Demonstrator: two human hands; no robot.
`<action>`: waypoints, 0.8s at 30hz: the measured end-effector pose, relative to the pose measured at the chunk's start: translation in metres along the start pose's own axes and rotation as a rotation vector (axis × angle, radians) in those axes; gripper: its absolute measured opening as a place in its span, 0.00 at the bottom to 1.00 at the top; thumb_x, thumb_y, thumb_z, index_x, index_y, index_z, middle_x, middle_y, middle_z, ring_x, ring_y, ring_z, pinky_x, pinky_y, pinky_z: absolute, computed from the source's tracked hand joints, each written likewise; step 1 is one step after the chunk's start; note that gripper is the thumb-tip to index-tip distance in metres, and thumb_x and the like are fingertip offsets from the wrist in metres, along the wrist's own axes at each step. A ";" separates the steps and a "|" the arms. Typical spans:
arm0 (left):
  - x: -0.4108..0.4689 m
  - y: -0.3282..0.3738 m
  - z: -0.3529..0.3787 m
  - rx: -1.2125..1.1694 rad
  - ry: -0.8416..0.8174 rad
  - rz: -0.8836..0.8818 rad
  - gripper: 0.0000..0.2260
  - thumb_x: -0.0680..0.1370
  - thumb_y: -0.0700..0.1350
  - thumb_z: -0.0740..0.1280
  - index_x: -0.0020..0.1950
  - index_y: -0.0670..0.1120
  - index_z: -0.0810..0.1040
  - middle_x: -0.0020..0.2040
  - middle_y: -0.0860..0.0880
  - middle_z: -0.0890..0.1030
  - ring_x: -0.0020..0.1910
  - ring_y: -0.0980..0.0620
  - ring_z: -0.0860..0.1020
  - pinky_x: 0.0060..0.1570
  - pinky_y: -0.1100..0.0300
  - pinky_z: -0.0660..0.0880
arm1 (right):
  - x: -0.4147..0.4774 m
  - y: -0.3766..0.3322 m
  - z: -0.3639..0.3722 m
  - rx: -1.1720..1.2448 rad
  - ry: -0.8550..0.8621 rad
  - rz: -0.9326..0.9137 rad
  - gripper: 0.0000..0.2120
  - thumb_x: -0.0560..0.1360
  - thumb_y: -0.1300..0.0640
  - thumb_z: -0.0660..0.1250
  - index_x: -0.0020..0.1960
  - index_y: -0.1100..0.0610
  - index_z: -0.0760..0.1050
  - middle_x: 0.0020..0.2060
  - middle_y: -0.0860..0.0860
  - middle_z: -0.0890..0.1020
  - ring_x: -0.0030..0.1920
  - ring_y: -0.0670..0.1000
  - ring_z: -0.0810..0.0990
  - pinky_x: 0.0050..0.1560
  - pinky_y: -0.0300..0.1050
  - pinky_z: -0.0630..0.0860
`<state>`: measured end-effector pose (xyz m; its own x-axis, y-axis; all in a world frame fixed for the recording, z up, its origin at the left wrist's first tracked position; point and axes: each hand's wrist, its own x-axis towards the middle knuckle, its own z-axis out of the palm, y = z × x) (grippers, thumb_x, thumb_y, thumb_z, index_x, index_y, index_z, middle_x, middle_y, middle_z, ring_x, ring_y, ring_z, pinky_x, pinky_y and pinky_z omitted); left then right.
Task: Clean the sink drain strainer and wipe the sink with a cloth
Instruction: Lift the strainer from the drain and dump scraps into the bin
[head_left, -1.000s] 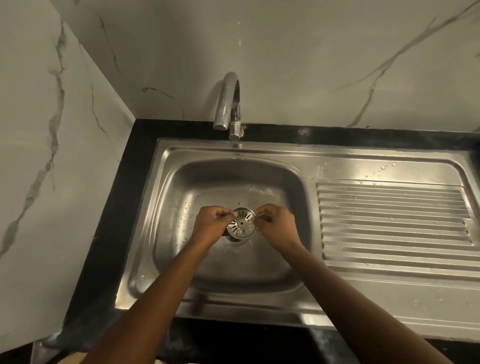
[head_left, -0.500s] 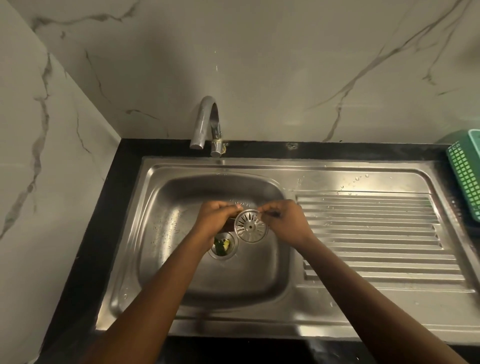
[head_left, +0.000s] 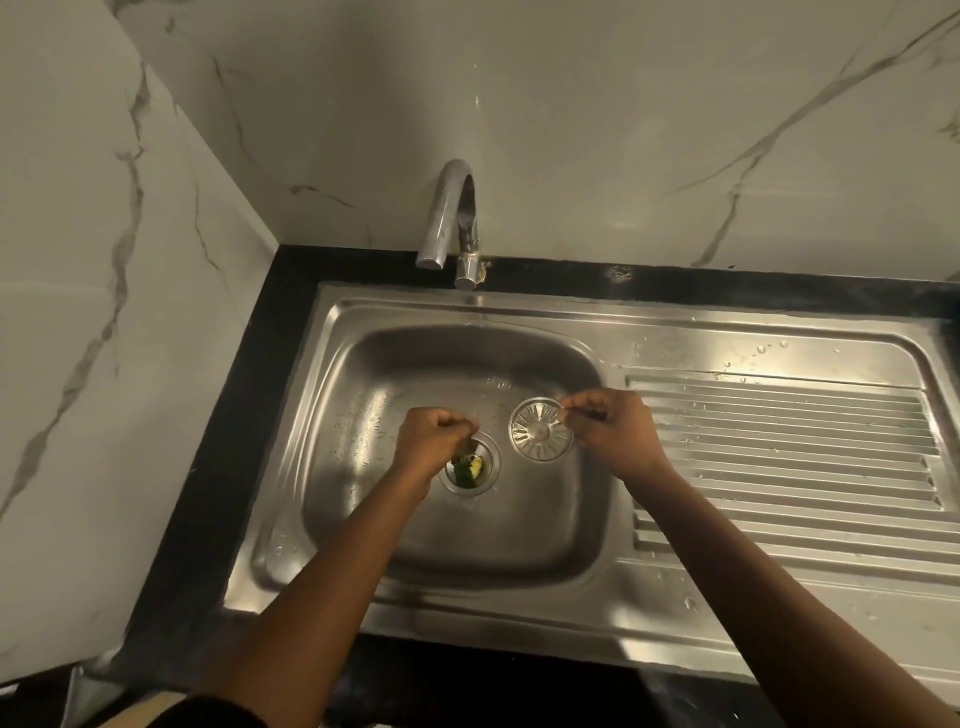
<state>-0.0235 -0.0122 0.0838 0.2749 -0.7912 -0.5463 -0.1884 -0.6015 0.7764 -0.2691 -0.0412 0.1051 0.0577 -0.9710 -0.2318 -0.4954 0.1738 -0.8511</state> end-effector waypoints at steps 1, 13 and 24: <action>-0.001 0.000 -0.001 0.032 0.002 0.025 0.05 0.76 0.42 0.77 0.50 0.43 0.89 0.50 0.45 0.89 0.46 0.51 0.86 0.50 0.55 0.83 | 0.000 0.000 0.001 0.009 -0.003 0.004 0.06 0.76 0.62 0.75 0.51 0.53 0.88 0.40 0.44 0.87 0.37 0.37 0.84 0.41 0.34 0.77; -0.014 0.055 0.024 -0.228 -0.101 0.113 0.09 0.82 0.46 0.71 0.54 0.42 0.87 0.44 0.42 0.89 0.43 0.44 0.89 0.44 0.55 0.86 | 0.023 -0.015 -0.008 0.108 0.074 0.013 0.06 0.75 0.62 0.75 0.46 0.50 0.86 0.34 0.43 0.87 0.30 0.40 0.82 0.33 0.33 0.76; 0.035 0.119 0.077 -0.392 -0.094 0.062 0.11 0.78 0.33 0.73 0.61 0.36 0.83 0.55 0.38 0.87 0.47 0.46 0.88 0.44 0.60 0.86 | 0.091 -0.024 -0.047 0.124 0.222 0.061 0.09 0.76 0.62 0.75 0.43 0.48 0.86 0.36 0.45 0.87 0.34 0.42 0.85 0.39 0.42 0.83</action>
<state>-0.1089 -0.1202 0.1329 0.1835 -0.8424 -0.5067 0.1771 -0.4787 0.8599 -0.2926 -0.1411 0.1265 -0.1678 -0.9679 -0.1872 -0.3810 0.2388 -0.8932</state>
